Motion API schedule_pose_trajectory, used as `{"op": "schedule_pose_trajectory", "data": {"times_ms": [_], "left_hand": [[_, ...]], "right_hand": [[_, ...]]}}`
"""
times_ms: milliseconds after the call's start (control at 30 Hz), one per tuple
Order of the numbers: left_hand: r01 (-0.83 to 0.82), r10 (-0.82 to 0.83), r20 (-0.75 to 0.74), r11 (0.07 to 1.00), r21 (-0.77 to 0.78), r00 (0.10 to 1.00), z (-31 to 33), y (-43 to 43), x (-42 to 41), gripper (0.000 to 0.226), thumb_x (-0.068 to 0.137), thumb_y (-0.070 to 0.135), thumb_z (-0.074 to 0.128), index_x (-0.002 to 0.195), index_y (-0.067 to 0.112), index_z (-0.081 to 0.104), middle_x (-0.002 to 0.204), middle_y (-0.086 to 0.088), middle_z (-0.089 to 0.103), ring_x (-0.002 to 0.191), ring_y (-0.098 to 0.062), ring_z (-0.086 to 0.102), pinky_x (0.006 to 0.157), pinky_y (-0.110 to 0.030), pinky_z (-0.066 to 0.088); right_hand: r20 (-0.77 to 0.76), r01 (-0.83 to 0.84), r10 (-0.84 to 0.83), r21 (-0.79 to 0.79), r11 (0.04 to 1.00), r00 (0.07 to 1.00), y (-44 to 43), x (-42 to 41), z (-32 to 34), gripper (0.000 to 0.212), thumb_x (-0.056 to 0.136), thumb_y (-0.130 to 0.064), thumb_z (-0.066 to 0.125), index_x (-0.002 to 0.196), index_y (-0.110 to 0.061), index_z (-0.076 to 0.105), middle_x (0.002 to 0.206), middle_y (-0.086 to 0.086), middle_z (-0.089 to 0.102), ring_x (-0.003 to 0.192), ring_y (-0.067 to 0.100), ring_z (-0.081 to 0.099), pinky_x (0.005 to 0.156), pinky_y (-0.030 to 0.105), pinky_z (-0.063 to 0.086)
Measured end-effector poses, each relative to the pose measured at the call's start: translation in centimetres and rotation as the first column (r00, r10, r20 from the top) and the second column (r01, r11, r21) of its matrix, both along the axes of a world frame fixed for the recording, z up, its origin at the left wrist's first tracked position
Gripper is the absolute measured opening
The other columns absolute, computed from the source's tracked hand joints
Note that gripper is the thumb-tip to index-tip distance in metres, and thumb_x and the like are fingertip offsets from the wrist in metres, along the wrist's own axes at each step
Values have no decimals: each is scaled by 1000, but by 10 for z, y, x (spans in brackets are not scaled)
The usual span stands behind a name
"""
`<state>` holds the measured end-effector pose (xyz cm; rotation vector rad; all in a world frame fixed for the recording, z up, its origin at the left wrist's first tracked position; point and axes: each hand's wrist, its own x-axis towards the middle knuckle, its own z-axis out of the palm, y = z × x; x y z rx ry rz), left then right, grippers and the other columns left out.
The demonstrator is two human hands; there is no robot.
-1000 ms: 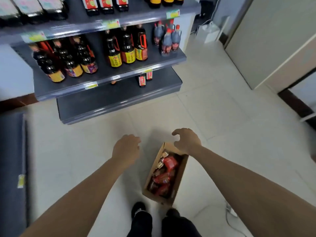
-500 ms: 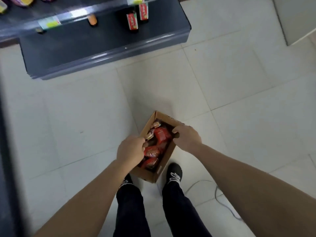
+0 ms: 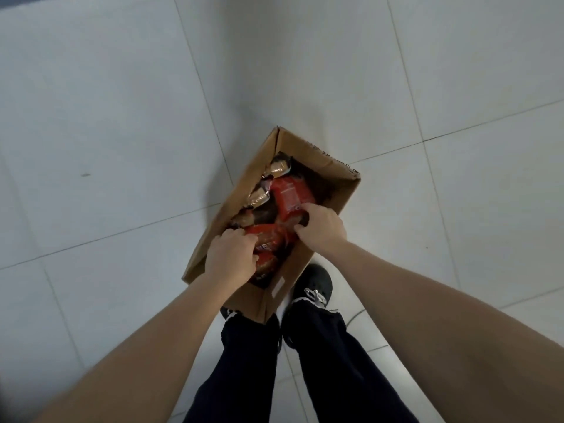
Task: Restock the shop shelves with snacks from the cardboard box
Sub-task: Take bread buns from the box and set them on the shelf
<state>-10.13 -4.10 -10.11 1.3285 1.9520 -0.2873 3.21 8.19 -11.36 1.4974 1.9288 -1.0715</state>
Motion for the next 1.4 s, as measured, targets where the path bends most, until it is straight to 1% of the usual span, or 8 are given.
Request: {"op": "schedule_pose_trajectory", "data": {"times_ms": [233,467,600,700,933,1133,1267,1400], "left_hand": [[98,-94,39,988,-117,995,-113,-1,2,80,86,33,65,151,19,20,154,-9,25,141,-28,27,113,-42,30],[96,-89,83,992,-84,993,-159,-5,10,80,84,30,66,149,19,20,144,-7,39,134,-25,38,109,-40,33],[99,-98,15,994,-39,995,-158,5,4,44,92,20,51,135,19,43,138,-6,45,132,-26,39,109,-42,31],[39,-38,33,998,-46,999,-154,10,-3,41,91,22,54,131,21,47,136,-4,47,129,-26,42,106,-44,33],[-413,433,209,901,-136,877,-113,2,-13,50,91,26,62,134,15,40,134,-7,48,121,-27,52,100,-42,46],[-481,539,324,842,-246,778,-56,-10,-25,54,92,23,61,139,21,35,137,-4,50,126,-25,50,104,-43,45],[-440,506,444,862,-251,739,-14,-10,-34,85,86,26,69,150,28,13,144,0,43,132,-22,44,108,-41,40],[-440,543,521,840,-318,659,22,-14,-50,128,68,32,83,139,56,-20,145,2,41,126,-26,52,99,-55,47]], "right_hand": [[44,-45,45,1,999,998,3,-14,-120,82,83,-29,69,149,-19,21,156,14,21,139,36,27,112,45,32],[225,-161,175,-81,984,958,8,-22,-178,125,72,-55,75,151,-24,-16,159,17,-12,147,37,-1,117,49,14],[198,-189,165,108,976,966,18,-22,-178,106,76,-54,70,152,-26,2,147,21,30,133,41,34,108,47,28],[122,-168,145,201,965,982,26,-17,-164,89,75,-59,65,148,-28,24,130,18,50,118,39,49,101,43,36],[-93,327,-324,18,945,941,29,-16,-113,63,73,-67,57,121,-28,51,105,1,60,95,25,60,83,35,52],[-98,603,-620,-158,782,778,37,-14,-56,43,75,-63,60,99,-28,66,89,-4,68,80,17,67,82,37,58],[-69,534,-563,-242,810,823,38,-25,-16,29,75,-57,67,74,-28,61,85,0,68,76,17,67,77,33,57],[-77,248,-293,-359,900,953,40,-43,30,49,69,-63,70,90,-18,70,89,4,74,78,23,70,79,33,57]]}}
